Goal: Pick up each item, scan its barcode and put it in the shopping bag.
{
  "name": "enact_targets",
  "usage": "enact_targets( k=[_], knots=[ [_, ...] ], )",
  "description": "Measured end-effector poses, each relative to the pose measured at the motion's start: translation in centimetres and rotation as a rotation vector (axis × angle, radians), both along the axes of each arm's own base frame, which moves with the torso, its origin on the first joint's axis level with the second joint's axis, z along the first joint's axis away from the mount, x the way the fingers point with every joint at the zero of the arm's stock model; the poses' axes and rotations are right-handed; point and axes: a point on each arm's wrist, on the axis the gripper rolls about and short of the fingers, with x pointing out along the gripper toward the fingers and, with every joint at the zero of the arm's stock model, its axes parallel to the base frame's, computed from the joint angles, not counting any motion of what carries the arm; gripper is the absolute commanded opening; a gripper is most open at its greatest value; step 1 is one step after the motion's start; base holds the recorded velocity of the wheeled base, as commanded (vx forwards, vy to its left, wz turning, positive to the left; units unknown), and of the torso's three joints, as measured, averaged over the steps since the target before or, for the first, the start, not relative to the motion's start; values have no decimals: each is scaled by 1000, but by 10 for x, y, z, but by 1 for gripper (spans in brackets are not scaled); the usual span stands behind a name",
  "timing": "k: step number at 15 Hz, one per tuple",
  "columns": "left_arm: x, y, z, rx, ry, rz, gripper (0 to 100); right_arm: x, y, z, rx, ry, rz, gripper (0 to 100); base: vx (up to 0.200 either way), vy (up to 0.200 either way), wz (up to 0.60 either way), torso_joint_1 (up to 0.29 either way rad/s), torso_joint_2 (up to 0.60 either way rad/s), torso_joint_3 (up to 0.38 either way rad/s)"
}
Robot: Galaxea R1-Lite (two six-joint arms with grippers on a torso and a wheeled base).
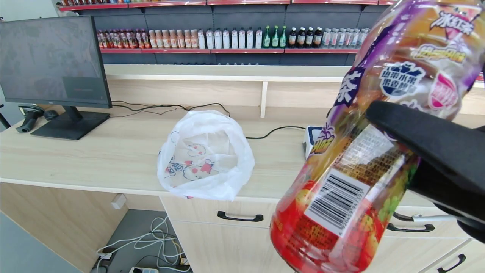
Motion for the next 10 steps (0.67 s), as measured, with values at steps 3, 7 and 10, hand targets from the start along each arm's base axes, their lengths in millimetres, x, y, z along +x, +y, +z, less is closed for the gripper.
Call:
enact_targets(
  k=[3,7,10],
  knots=[
    [0,0,0,0,0,0,0,10,-8,-4,-40,-66,-112,0,0,0,0,0,0,0],
    [0,0,0,0,0,0,0,31,-14,-13,-193,-307,-368,0,0,0,0,0,0,0],
    [0,0,0,0,0,0,0,49,-7,-25,-343,-457,-578,0,0,0,0,0,0,0]
  ],
)
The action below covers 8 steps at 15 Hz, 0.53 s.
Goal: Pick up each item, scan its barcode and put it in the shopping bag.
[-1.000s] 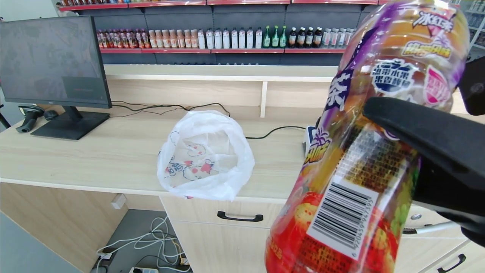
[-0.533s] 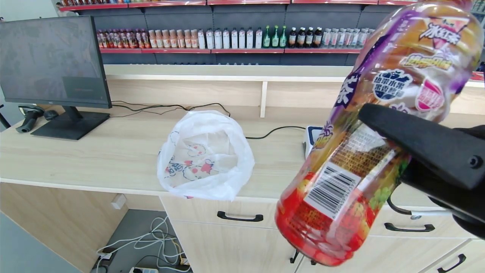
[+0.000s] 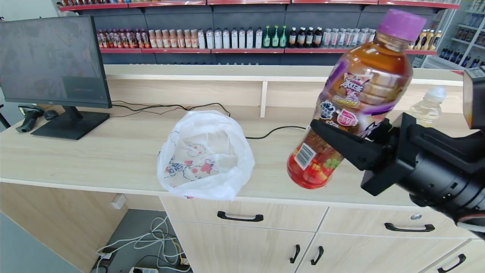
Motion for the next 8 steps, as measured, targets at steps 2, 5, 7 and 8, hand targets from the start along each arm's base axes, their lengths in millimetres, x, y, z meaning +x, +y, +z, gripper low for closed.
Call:
enact_targets(
  k=[2,5,7,8],
  knots=[
    [0,0,0,0,0,0,0,10,3,-5,-36,-18,-145,0,0,0,0,0,0,0],
    [0,0,0,0,0,0,0,27,6,10,9,-48,-313,0,0,0,0,0,0,0],
    [0,0,0,0,0,0,0,37,3,13,7,-64,-363,0,0,0,0,0,0,0],
    [0,0,0,0,0,0,0,42,0,11,1,-61,-381,0,0,0,0,0,0,0]
  ],
)
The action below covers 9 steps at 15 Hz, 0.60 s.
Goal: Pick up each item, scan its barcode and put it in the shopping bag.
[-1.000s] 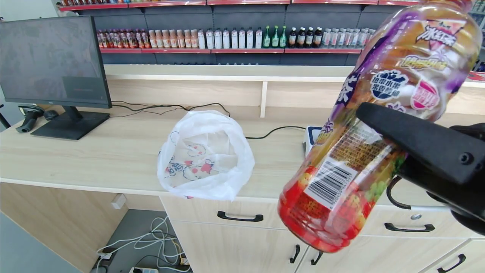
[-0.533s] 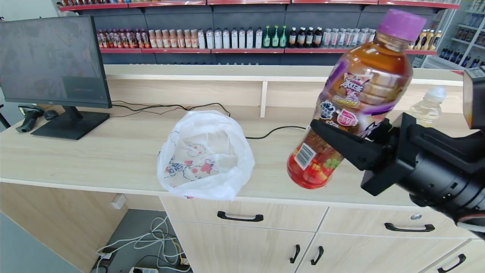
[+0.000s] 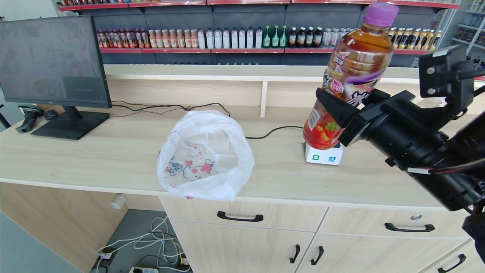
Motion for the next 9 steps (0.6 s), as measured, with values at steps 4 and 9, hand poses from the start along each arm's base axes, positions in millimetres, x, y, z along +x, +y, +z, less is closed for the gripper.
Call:
enact_targets(
  k=[4,9],
  knots=[
    [0,0,0,0,0,0,0,28,-25,-7,3,25,-83,0,0,0,0,0,0,0],
    [0,0,0,0,0,0,0,66,-57,-18,-48,33,-62,0,0,0,0,0,0,0]
  ],
)
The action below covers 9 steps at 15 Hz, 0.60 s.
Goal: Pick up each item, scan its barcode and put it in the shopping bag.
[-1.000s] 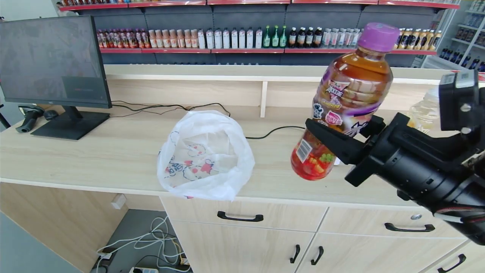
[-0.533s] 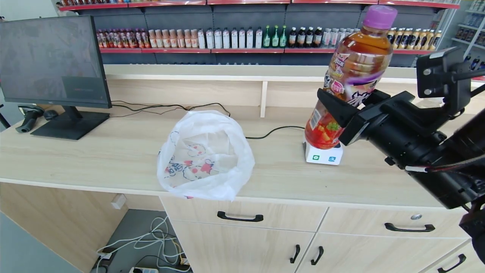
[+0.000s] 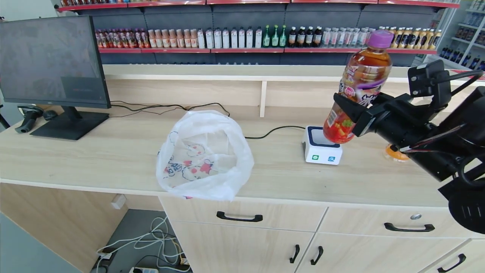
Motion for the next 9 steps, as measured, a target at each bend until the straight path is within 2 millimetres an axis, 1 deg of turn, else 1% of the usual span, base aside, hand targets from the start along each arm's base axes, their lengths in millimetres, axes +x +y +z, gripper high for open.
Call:
enact_targets(
  k=[3,5,7,9],
  knots=[
    [0,0,0,0,0,0,0,31,-15,1,51,-66,9,0,0,0,0,0,0,0],
    [0,0,0,0,0,0,0,53,-18,2,99,-122,32,0,0,0,0,0,0,0],
    [0,0,0,0,0,0,0,71,-26,-7,84,-158,62,0,0,0,0,0,0,0],
    [0,0,0,0,0,0,0,90,-28,-15,22,-203,76,0,0,0,0,0,0,0]
  ],
)
